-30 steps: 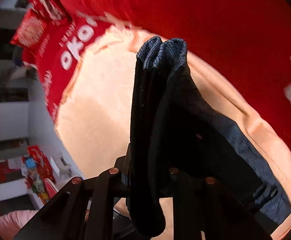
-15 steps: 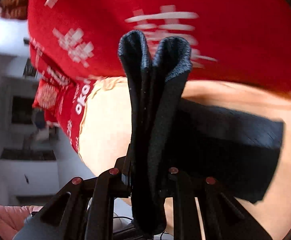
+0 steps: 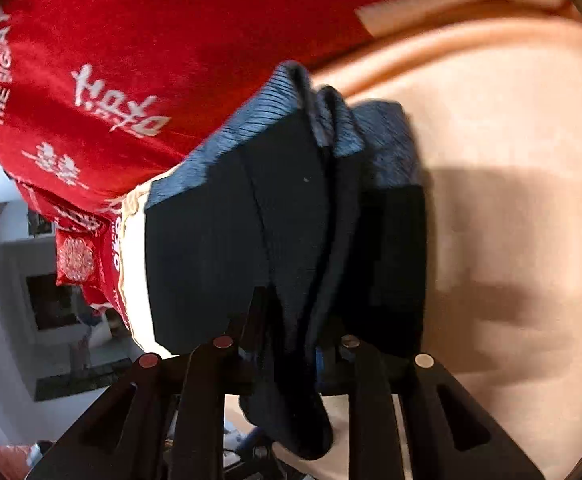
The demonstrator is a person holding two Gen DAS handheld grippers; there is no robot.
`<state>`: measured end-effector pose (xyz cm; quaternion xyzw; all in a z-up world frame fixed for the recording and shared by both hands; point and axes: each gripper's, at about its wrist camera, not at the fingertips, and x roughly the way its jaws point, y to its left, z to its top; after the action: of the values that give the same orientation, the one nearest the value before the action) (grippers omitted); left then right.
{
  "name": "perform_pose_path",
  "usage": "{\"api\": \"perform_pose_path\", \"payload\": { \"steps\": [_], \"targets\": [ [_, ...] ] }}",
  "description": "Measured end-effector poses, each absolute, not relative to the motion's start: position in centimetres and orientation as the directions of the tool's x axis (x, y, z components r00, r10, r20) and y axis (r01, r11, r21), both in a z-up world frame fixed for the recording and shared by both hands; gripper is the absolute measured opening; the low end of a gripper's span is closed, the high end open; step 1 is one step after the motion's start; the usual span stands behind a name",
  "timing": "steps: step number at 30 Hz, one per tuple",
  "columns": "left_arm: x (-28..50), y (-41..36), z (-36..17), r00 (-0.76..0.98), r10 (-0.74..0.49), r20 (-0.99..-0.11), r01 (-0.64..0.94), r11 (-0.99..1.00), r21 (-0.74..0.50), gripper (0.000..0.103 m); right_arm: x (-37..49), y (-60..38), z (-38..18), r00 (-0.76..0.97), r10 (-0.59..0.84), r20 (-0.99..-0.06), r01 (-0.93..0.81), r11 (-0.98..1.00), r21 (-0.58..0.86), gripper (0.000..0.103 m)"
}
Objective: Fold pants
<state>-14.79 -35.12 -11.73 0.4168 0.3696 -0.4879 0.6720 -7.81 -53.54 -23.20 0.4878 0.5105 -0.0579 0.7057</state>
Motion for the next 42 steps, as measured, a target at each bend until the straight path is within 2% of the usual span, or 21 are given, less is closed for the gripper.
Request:
{"api": "perform_pose_path", "payload": {
  "steps": [4,9,10,11,12,13,20,25,31,37,42],
  "targets": [
    [-14.4,-33.3,-10.7,0.241,-0.337,-0.910,0.964,0.191,0.185,0.050,-8.4,-53.3,-22.7,0.472,0.395,-0.788,0.575,0.540,0.615,0.021],
    [-9.8,-30.7,-8.9,0.260,-0.321,-0.911,0.932,0.329,0.150,0.050,-7.7,-51.8,-21.7,0.414,0.324,-0.850,0.568,0.638,0.520,0.023],
    [-8.5,-30.1,-8.5,0.275,-0.311,-0.910,0.917,0.371,0.150,0.053,-7.7,-51.6,-21.5,0.404,0.311,-0.860,0.567,0.653,0.502,0.023],
    [-7.6,-29.8,-8.4,0.283,-0.299,-0.911,0.904,0.401,0.148,0.061,-7.9,-51.5,-21.4,0.395,0.299,-0.869,0.568,0.663,0.487,0.024],
    [-6.6,-29.3,-8.2,0.285,-0.287,-0.914,0.889,0.436,0.140,0.078,-8.0,-51.2,-21.2,0.382,0.285,-0.879,0.575,0.671,0.467,0.026],
    [-5.4,-28.8,-8.2,0.280,-0.287,-0.916,0.875,0.469,0.121,0.080,-8.1,-51.1,-21.2,0.373,0.276,-0.886,0.581,0.675,0.455,0.027],
    [-1.5,-26.9,-9.9,0.276,-0.196,-0.941,0.816,0.565,0.122,0.080,-11.0,-50.8,-19.9,0.273,0.188,-0.944,0.643,0.694,0.324,0.037],
    [-0.4,-25.9,-10.7,0.264,-0.144,-0.954,0.780,0.614,0.123,0.080,-12.2,-49.8,-17.2,0.258,0.049,-0.965,0.676,0.704,0.216,0.037],
    [2.1,-25.5,-10.7,0.270,-0.140,-0.953,0.740,0.663,0.112,0.080,-9.6,-47.2,-14.9,0.323,0.007,-0.946,0.608,0.765,0.214,0.037],
    [7.2,-26.9,-11.0,0.285,-0.150,-0.947,0.665,0.742,0.083,0.080,-5.8,-47.4,-16.2,0.316,-0.004,-0.949,0.553,0.813,0.181,0.037],
    [10.5,-28.2,-14.1,0.263,-0.099,-0.960,0.621,0.779,0.090,0.080,-4.2,-48.6,-19.0,0.249,-0.040,-0.968,0.538,0.836,0.104,0.036]
  ]
}}
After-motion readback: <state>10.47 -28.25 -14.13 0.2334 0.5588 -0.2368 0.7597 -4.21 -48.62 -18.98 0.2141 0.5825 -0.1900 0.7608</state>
